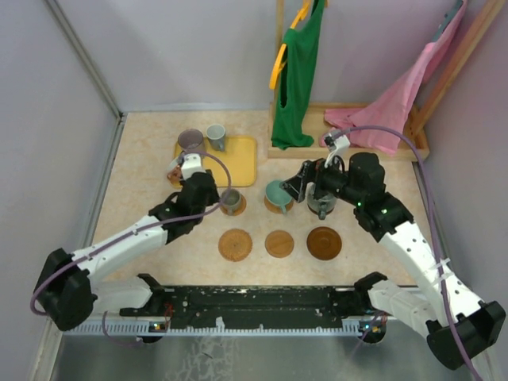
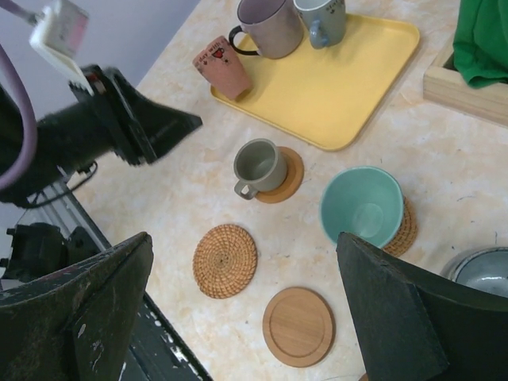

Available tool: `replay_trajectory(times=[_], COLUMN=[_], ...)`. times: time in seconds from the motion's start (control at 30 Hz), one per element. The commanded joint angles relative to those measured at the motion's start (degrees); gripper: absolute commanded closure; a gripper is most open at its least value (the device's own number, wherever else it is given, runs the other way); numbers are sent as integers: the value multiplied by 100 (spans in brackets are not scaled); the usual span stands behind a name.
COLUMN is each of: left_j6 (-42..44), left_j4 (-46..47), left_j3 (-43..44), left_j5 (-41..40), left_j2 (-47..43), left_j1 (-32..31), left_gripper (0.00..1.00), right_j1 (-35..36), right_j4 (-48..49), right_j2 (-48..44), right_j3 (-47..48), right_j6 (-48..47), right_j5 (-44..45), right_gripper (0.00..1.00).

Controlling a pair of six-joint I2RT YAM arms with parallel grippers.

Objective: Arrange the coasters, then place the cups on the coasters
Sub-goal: Place the cup on the coaster.

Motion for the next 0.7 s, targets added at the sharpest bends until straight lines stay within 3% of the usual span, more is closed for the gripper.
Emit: replay_trajectory(times=[0.0,0.17,0.67], left_j6=[415,606,125], left_j4=[254,475,513], left_j3=[-361,-567,-163], left_j5=[450,990,1898], left_j2=[-454,-575,537], left_j1=[877,1786,3579], left_gripper=[51,46,37], right_j1=[-44,-41,-40], right_j4=[329,438,1024], right_j2=[153,311,382], right_j3=[349,372,135], right_j6=[-144,-179,-92], right_j5=[-283,-476,-767], right_gripper=[2,2,2])
